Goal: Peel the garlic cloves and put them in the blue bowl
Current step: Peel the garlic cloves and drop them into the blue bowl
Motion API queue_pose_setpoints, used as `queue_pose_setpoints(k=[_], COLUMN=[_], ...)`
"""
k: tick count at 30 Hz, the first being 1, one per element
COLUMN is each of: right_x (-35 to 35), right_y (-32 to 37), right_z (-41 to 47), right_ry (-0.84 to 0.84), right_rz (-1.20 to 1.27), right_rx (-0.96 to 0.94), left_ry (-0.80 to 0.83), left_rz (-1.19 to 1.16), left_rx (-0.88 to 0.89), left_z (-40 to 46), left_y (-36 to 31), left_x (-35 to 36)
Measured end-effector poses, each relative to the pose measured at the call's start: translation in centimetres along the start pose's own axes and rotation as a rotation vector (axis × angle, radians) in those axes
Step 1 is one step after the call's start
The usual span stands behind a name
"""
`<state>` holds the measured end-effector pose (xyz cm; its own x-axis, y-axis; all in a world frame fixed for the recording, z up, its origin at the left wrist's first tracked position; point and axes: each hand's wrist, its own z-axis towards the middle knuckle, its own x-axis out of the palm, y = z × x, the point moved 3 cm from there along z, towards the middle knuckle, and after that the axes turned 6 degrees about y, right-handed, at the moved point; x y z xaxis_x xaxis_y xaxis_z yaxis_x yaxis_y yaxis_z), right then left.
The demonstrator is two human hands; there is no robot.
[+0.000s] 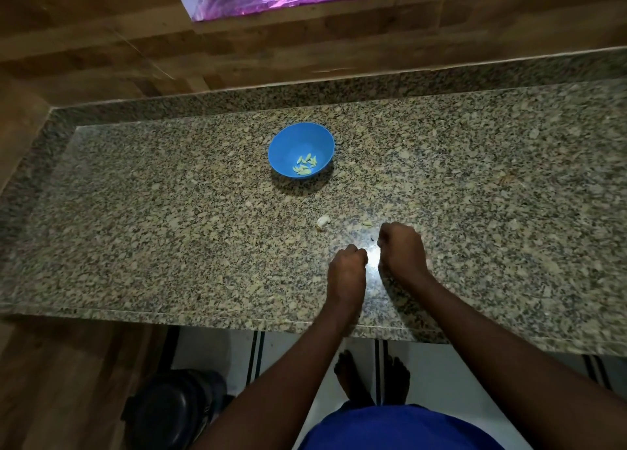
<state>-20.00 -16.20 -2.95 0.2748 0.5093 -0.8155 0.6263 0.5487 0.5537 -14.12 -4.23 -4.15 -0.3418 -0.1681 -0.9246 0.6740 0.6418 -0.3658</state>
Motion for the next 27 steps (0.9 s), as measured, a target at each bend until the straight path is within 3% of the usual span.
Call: queue_pose_setpoints(k=[6, 11, 18, 22, 27], right_x=[0.2, 0.3, 1.6, 1.4, 3.2], right_y=[-0.5, -0.4, 1.3, 1.4, 5.3], right_z=[0.2, 0.0, 1.5, 0.9, -4.4], right_ry=[0.055, -0.042, -0.070, -0.013, 0.178], right_rz=[0.021, 0.247, 0.158, 0.183, 0.478], right_rx=[0.066, 0.130, 0.070, 0.102, 0.210], left_ry=[-0.001, -0.080, -0.128, -0.125, -0.115], left_rz=[-0.047, -0.279, -0.585, -0.936, -1.434], left_rx=[-0.153, -0.271, -0.429, -0.564, -0.672], left_z=[-1.5, -3.1, -4.2, -5.6, -8.3], left_y=[1.4, 2.5, 3.4, 4.8, 8.3], left_x=[-1.4, -1.7, -3.2, -4.5, -6.5])
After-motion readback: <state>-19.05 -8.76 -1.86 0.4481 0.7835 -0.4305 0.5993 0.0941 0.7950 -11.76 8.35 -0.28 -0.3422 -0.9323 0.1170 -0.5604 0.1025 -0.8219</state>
